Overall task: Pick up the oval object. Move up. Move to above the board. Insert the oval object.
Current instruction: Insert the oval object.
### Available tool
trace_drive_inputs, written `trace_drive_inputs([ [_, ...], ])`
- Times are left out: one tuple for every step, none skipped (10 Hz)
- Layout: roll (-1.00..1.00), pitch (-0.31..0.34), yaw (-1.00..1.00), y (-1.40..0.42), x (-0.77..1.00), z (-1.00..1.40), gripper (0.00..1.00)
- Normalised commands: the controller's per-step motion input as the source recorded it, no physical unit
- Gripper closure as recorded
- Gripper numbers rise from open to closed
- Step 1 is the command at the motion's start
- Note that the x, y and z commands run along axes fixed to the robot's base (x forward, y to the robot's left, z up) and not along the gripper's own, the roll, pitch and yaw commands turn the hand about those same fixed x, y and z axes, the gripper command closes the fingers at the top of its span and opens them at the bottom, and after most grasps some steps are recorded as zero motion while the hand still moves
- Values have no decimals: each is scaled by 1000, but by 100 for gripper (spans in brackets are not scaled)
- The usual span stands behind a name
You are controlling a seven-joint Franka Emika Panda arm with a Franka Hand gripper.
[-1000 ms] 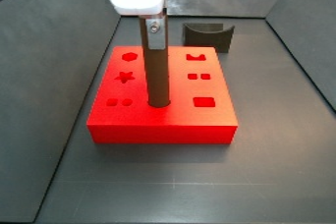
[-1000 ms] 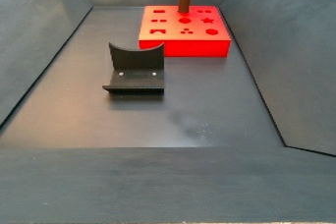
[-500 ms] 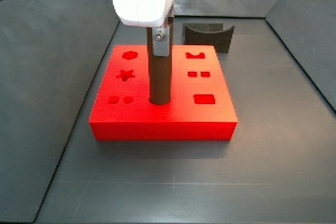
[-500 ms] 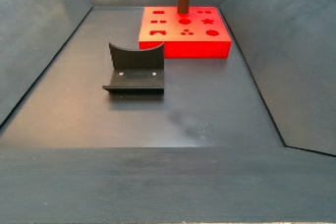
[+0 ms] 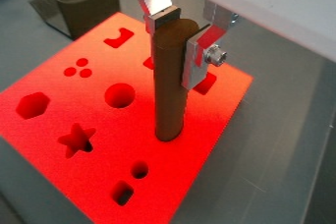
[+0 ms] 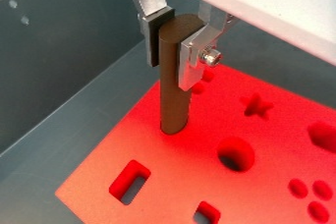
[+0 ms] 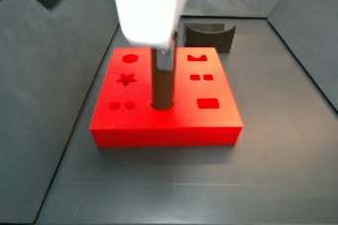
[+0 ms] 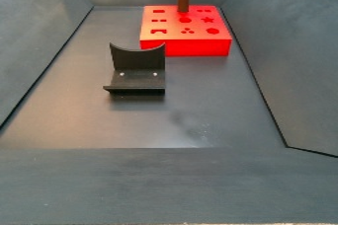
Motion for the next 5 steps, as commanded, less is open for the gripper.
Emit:
trace_drive_inputs([
  [64, 0, 0, -17, 97, -686, 100],
  [181, 231, -69, 0, 283, -637, 100],
  [143, 254, -157, -9, 231, -586, 100],
  [0, -10, 0, 0, 0, 0, 100],
  [0, 0, 0, 0, 0, 0, 100],
])
